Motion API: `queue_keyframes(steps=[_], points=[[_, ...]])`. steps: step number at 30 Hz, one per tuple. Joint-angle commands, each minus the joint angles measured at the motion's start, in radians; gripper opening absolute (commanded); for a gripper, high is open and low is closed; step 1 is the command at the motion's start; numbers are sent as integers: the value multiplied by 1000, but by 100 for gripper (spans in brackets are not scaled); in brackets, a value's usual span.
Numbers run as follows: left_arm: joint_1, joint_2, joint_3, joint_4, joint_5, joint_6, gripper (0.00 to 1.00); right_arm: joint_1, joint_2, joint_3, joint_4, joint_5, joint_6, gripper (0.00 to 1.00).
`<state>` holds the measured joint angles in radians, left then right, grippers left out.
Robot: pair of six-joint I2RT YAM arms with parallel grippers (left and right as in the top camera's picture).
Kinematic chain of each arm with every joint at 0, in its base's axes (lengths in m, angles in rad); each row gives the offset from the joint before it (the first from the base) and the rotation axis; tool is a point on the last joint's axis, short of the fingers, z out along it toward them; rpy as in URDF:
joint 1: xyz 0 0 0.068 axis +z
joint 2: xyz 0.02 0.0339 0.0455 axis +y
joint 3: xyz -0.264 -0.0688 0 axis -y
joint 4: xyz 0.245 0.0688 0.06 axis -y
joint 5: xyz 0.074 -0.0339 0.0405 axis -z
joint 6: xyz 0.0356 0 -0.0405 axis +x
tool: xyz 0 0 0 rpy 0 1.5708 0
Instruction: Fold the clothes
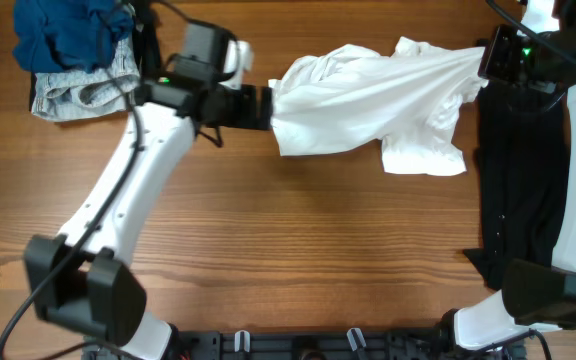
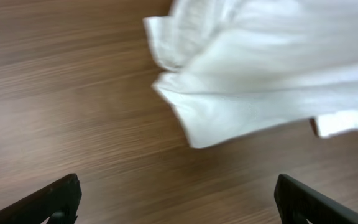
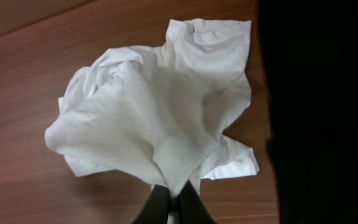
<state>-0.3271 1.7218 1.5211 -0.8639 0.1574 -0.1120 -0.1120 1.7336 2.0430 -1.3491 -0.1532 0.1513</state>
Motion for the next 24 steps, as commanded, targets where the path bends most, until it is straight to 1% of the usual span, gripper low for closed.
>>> queue_keyframes(steps=[1,7,10,12,13,16,21,22,24], points=[[-69,141,-18,54,97,57,100,0,-6,19,5,-12,-19,4],[-138,309,-18,94,105,48,100,0,-6,19,5,-1,-21,4],[-140,337,-18,140,104,47,100,0,-6,19,-3,0,-21,4],[-140,356,-18,177,92,6,100,0,-6,19,-5,-1,-21,4],[-140,365,-18,184,85,-19,99,0,-6,19,-6,-1,-21,4],[-141,397,-18,198,85,-39,95,0,-6,19,-5,0,-21,4],[-140,438,-18,206,69,-54,93,0,-6,19,-5,4,-21,4],[-140,438,-18,211,68,-53,92,0,-6,19,-5,4,-20,4],[-140,438,-18,224,68,-57,81,0,-6,19,-5,5,-21,4]])
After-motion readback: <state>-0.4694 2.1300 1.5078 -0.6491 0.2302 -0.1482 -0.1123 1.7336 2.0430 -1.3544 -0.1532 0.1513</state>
